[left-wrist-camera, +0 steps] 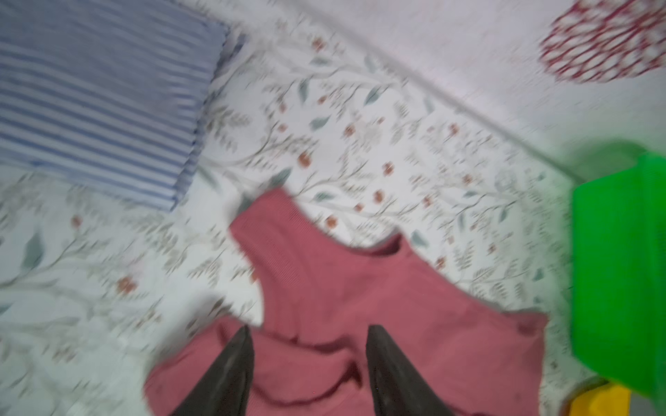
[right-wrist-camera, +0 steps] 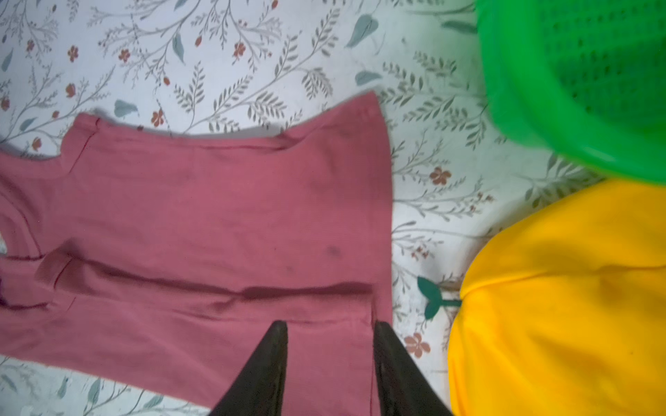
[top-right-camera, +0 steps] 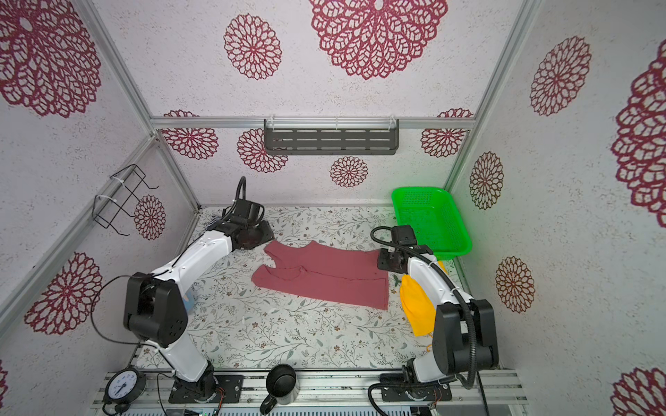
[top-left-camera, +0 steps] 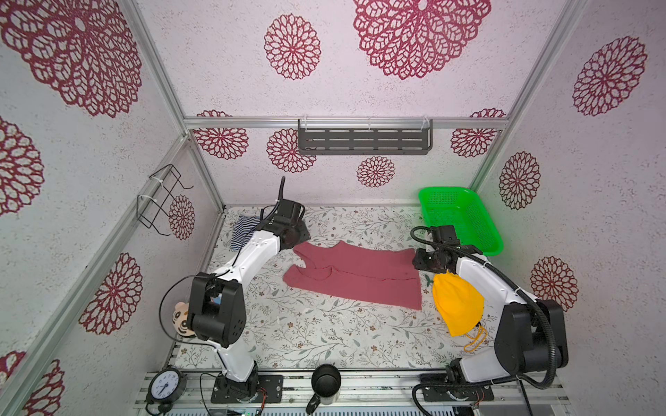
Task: Fold and stack tank tops
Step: Fold the tank top at the center of the table.
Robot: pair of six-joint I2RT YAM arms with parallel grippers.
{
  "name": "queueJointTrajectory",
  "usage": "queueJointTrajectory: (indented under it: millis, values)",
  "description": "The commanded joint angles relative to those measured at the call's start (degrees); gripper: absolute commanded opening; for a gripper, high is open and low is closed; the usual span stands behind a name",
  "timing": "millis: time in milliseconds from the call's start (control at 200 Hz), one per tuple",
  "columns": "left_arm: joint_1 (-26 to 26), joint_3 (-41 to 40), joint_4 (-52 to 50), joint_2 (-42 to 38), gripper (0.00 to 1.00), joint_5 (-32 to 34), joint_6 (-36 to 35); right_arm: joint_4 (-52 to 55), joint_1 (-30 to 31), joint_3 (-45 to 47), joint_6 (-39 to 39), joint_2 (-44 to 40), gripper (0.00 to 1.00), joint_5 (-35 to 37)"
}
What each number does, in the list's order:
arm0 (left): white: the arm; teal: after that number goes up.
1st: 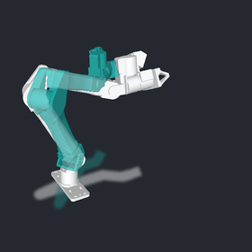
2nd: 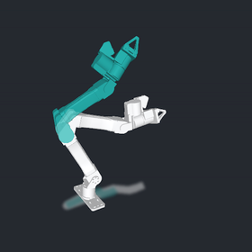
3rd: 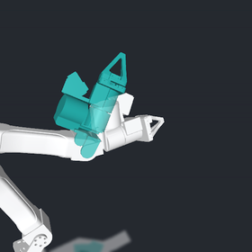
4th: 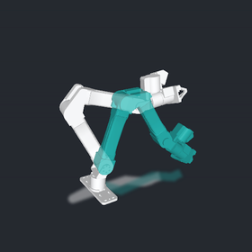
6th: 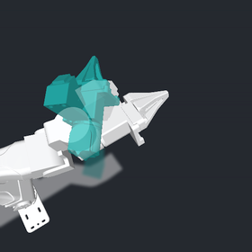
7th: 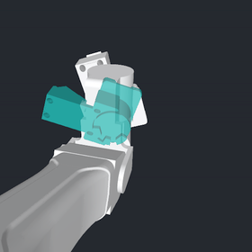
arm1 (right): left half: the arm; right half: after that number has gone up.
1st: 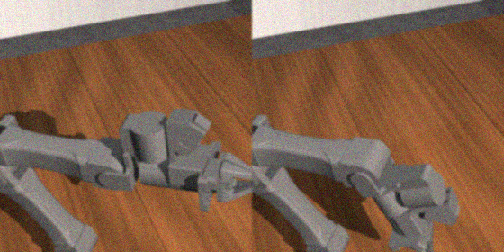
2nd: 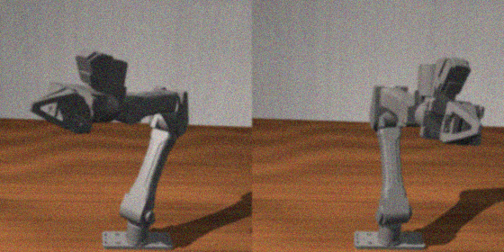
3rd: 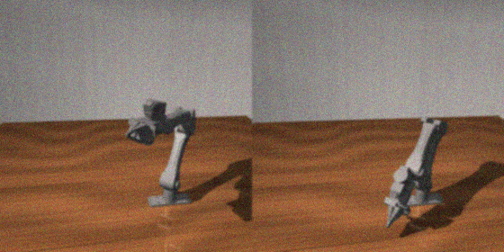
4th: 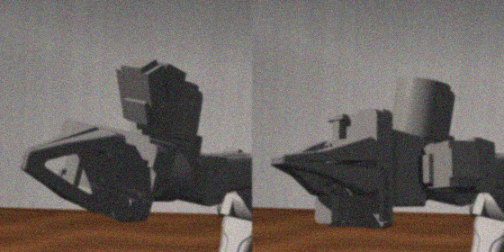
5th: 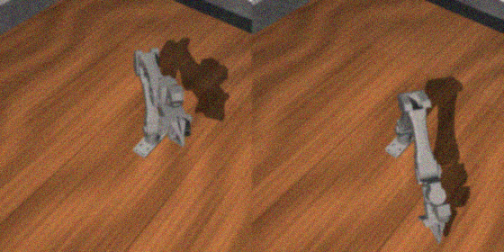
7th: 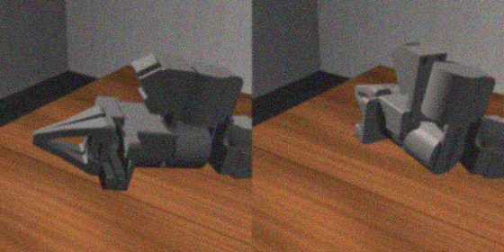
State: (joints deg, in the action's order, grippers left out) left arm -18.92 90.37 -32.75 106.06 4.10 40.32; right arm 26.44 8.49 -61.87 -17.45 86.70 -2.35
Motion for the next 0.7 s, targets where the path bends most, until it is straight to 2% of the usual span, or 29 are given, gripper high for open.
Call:
queueJointTrajectory:
  millis: [0, 155, 375, 696]
  values:
    - [-3.1, 8.1, -2.38, 11.69, 0.54, -2.95, -3.56, -4.39, -0.42, -3.21, 1.1, 3.72, 0.48, 3.84]
    - [-4.29, 19.2, -2.25, 22.35, 0.56, -7.22, -3.33, -6.76, -0.5, -7.84, 1.48, 9.96, 0.51, 5.82]
    - [-5.58, 28.6, -3.24, 30.75, 0.62, -10.06, -2.74, -8.68, -0.45, -13.15, 1.47, 17.28, 0.48, 5.91]
    - [-6.66, 28.02, -2.7, 33.92, 0.65, -12.01, -1.96, -8.6, -0.22, -17.12, -0.02, 23.72, 0.47, 10.14]
